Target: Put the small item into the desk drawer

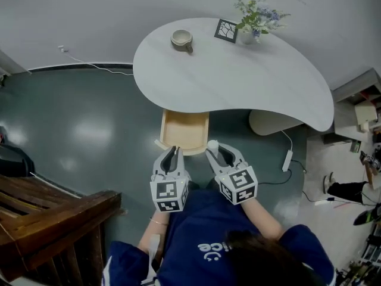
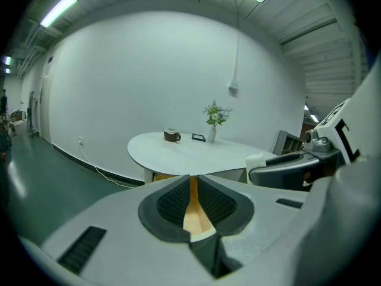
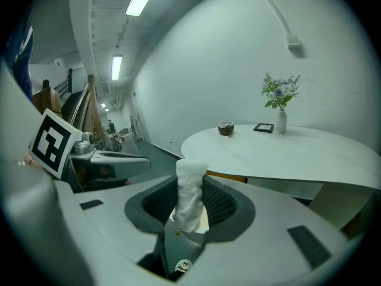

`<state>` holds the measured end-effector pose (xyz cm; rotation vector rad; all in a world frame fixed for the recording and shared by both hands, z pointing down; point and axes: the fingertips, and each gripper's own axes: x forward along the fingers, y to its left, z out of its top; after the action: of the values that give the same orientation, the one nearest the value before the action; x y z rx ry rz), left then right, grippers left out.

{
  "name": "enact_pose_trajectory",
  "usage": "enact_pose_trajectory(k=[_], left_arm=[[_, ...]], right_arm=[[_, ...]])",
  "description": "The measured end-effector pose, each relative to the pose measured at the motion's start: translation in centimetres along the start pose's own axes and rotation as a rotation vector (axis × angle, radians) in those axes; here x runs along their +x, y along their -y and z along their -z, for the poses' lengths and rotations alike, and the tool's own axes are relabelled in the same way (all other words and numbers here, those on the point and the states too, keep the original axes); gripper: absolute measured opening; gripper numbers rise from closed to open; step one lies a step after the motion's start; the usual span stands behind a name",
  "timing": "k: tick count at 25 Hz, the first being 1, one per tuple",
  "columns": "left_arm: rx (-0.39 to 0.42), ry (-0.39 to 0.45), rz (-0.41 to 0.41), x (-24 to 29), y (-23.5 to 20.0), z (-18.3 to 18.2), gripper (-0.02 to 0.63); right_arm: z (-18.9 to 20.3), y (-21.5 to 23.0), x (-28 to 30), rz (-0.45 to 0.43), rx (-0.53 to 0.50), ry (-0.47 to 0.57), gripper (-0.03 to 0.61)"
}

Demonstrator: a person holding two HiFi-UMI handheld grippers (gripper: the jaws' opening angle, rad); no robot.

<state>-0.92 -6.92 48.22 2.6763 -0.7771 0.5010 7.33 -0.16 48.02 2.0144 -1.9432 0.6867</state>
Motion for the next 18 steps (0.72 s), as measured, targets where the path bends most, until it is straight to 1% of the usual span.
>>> enact_pose_trajectory(k=[4,7,9,13,18], left_arm=[[0.006,-0.003,-0.01,0.1,-1.5,-0.3,0.043],[-0.032,-0.004,-0.023,0.4,-2.3,-0.4,0.043],[-0.038,-0.002,-0.038,0.5,-2.7,-0.6,0.043],[-0.015,0.002,-0.065,0.9,-3.1,-1.1,0.043],[-0.032,-0.009,-0.105,1.4,-3.5,-1.4,0.043]], right_arm=[[-0.6,0.0,1.1,0.01,-0.011,-0.011,0.132],[-1.0,0.3,1.5,0.012,-0.025,-0.016,0.132],[-1.2,0.5,2.0,0.004,-0.021,-0.018,0.132],[-1.4,0.9,3.0,-0.017,-0.025,-0.031,0.132],[-1.8,1.5,4.2,-0.05,-0.043,-0.054,0.132]])
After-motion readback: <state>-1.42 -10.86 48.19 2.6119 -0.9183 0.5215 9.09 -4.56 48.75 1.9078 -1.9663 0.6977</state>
